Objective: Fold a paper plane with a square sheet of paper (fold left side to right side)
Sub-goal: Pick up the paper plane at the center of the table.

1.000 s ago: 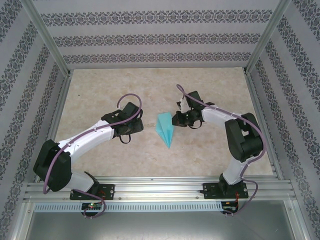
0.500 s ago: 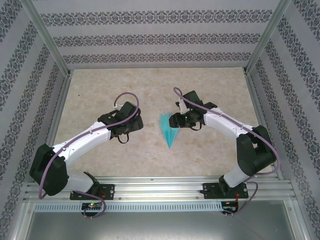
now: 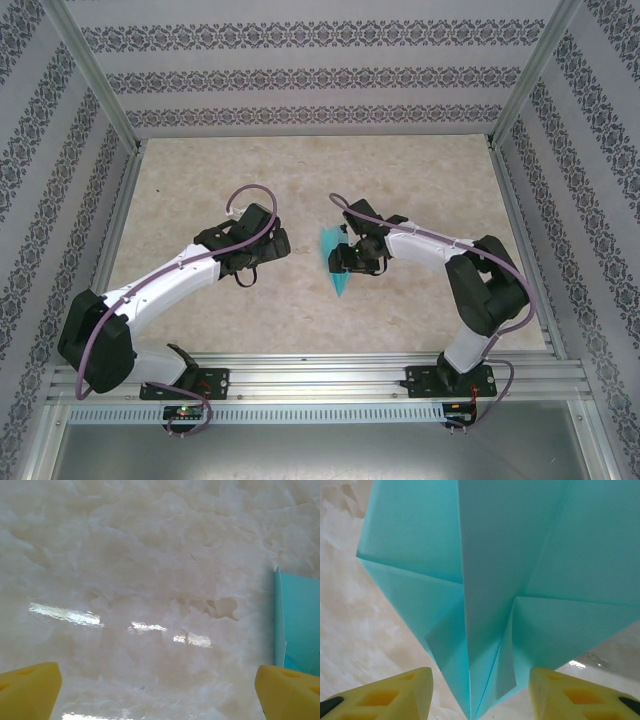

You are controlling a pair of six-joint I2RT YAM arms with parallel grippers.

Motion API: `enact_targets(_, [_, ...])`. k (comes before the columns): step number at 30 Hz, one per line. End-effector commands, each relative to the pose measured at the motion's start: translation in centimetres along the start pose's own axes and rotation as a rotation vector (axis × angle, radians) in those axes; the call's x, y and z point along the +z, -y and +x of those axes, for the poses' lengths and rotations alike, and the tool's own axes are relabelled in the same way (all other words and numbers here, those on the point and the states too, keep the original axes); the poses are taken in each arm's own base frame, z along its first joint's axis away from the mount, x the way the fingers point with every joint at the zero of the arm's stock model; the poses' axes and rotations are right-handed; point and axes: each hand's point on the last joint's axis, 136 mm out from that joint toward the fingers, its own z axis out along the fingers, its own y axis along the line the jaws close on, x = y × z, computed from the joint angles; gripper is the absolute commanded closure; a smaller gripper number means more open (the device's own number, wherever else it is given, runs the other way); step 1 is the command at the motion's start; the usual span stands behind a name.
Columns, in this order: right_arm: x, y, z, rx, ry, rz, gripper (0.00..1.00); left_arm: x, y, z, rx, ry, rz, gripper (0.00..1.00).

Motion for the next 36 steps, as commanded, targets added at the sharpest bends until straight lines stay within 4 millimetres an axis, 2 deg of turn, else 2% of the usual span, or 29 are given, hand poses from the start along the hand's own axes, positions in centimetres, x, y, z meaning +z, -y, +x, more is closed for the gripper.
enact_targets(1, [0.0,-1.2,-1.2,-0.008,0.029,0.001,0.46,-0.5,-1.0,-0.2,-0.001,0.011,-0.022,0.0])
enact_targets(8, [0.8,-1.1,-1.6,-0.026,0.015,0.067,0.49,-0.5,-1.0,-0.2,0.005,0.009,-0.023,0.0])
enact_targets(15, [1.4,-0.4,-1.7,-0.02,0.0,0.12,0.58,-0.5,-1.0,-0.2,0.007,0.009,-0.023,0.0])
enact_targets(20, [1.6,0.0,-1.5,-0.016,-0.007,0.14,0.66,-0.5,-1.0,-0.2,0.008,0.008,-0.025,0.0])
enact_targets(30, [3.4,0.1,-0.4,-0.007,-0.065,0.142,0.74,-0.8,-1.0,-0.4,0.017,0.015,-0.021,0.0])
enact_targets(36, [1.6,0.0,-1.8,-0.023,-0.029,0.157,0.8,-1.0,-1.2,-0.5,0.021,0.02,-0.031,0.0])
